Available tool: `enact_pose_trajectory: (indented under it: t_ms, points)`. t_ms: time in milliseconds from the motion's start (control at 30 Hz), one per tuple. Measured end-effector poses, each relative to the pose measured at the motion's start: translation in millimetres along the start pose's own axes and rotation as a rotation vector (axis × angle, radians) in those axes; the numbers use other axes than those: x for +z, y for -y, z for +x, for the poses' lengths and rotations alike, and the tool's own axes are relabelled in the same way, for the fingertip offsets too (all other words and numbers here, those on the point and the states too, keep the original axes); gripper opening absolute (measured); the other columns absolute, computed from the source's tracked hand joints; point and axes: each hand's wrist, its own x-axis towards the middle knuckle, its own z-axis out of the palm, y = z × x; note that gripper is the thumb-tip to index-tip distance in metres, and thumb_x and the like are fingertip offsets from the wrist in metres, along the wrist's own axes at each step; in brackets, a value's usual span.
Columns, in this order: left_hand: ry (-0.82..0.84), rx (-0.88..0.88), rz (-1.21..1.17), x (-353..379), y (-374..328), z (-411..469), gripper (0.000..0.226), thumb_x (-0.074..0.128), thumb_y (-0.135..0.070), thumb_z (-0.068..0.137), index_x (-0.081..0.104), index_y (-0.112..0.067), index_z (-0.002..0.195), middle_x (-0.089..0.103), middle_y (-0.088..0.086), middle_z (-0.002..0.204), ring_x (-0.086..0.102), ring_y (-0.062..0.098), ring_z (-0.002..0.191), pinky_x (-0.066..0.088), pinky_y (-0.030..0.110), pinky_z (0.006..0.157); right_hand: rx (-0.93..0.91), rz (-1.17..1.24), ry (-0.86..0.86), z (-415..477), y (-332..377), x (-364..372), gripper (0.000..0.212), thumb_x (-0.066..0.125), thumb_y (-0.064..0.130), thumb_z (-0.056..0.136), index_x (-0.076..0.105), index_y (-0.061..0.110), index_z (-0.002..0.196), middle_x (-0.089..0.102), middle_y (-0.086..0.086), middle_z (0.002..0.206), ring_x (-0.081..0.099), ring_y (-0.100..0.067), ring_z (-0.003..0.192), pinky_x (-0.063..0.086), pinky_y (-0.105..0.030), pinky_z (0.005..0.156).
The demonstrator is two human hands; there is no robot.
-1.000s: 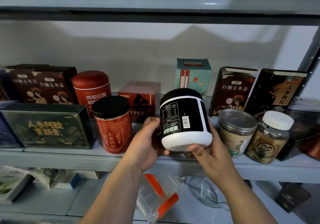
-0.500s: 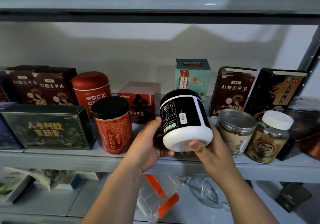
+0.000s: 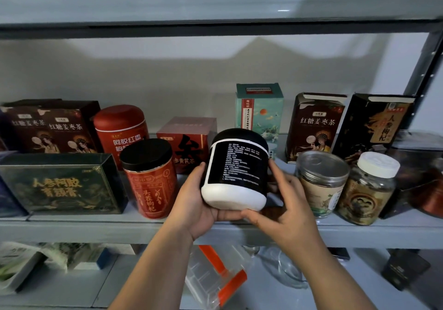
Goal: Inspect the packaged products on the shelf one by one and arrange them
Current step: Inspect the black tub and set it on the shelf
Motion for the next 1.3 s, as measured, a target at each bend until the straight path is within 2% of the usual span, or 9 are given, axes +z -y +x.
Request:
enact_pose_trajectory:
  t_ms: [167,300,467,733,867,967,1100,1200,1300]
  points:
    - [-0.053,0.033,0.061,3,-1,2,0.039,0.035,-0.044,0.108,0.067,-0.021,0.107,0.077,0.016,0.09,0.073,0.04,0.068,0.057,0.038,0.038,0.002,0.063,-0.064,0,-2,1,0.097,0.076,0.081,0.061,0.026,0.073,0.143,0.039,0.033,0.126,0.051,0.002,0.126,0.044,-0.019,0.108]
    - [-0.063,0.043,0.088,2,0,5,0.039,0.036,-0.045,0.107,0.064,-0.019,0.115,0.077,0.017,0.091,0.074,0.04,0.069,0.057,0.038,0.038,-0.014,0.063,-0.072,1,-5,1,0.095,0.071,0.087,0.062,0.027,0.07,0.145,0.04,0.027,0.126,0.052,-0.005,0.127,0.046,-0.03,0.11]
    - [-0.062,0.06,0.09,1,2,5,0.038,0.036,-0.043,0.108,0.063,-0.018,0.117,0.077,0.017,0.091,0.074,0.04,0.07,0.057,0.038,0.039,-0.022,0.071,-0.063,1,-6,1,0.091,0.078,0.071,0.065,0.028,0.075,0.141,0.04,0.031,0.124,0.052,0.001,0.125,0.04,-0.009,0.104]
    - [-0.021,0.084,0.049,-3,7,6,0.051,0.03,-0.049,0.107,0.065,-0.016,0.124,0.075,0.02,0.113,0.074,0.04,0.094,0.063,0.051,0.06,0.005,0.111,-0.019,0,0,0,0.094,0.086,0.055,0.075,0.028,0.053,0.15,0.042,0.021,0.134,0.048,0.014,0.123,0.038,-0.001,0.097]
    - [-0.055,0.301,-0.012,-4,18,3,0.043,0.054,-0.037,0.098,0.055,-0.022,0.139,0.067,0.014,0.132,0.065,0.034,0.122,0.061,0.049,0.08,0.029,0.206,0.104,3,9,-1,0.1,0.087,0.053,0.07,0.033,0.046,0.154,0.054,0.024,0.14,0.055,0.001,0.13,0.049,-0.025,0.104]
    - [-0.05,0.443,0.035,-3,31,-12,0.045,0.067,-0.02,0.088,0.061,-0.024,0.132,0.067,0.011,0.131,0.064,0.03,0.123,0.055,0.05,0.096,0.057,0.272,0.111,5,17,-2,0.099,0.087,0.053,0.061,0.035,0.047,0.145,0.059,0.03,0.132,0.057,0.004,0.126,0.052,-0.023,0.1]
    - [0.005,0.47,-0.165,-10,45,-32,0.045,0.081,-0.014,0.076,0.071,-0.017,0.119,0.068,0.013,0.13,0.064,0.033,0.12,0.054,0.05,0.101,0.018,0.52,0.01,-6,26,-1,0.104,0.089,0.026,0.06,0.035,0.025,0.149,0.062,0.007,0.137,0.059,-0.017,0.131,0.055,-0.033,0.099]
    - [0.235,0.274,-0.296,-17,55,-44,0.082,0.088,-0.034,0.077,0.05,-0.014,0.148,0.047,0.019,0.154,0.046,0.039,0.141,0.04,0.058,0.113,-0.049,0.615,0.072,-14,33,4,0.106,0.084,0.013,0.061,0.028,0.005,0.151,0.058,-0.011,0.141,0.057,-0.029,0.133,0.053,-0.035,0.1]
    - [0.493,0.117,-0.288,-21,66,-55,0.079,0.05,-0.057,0.099,0.031,-0.008,0.158,0.027,0.023,0.164,0.023,0.042,0.152,0.021,0.062,0.12,-0.07,0.525,0.154,-17,43,4,0.114,0.088,0.017,0.058,0.026,0.01,0.153,0.055,-0.003,0.145,0.054,-0.027,0.137,0.049,-0.035,0.106]
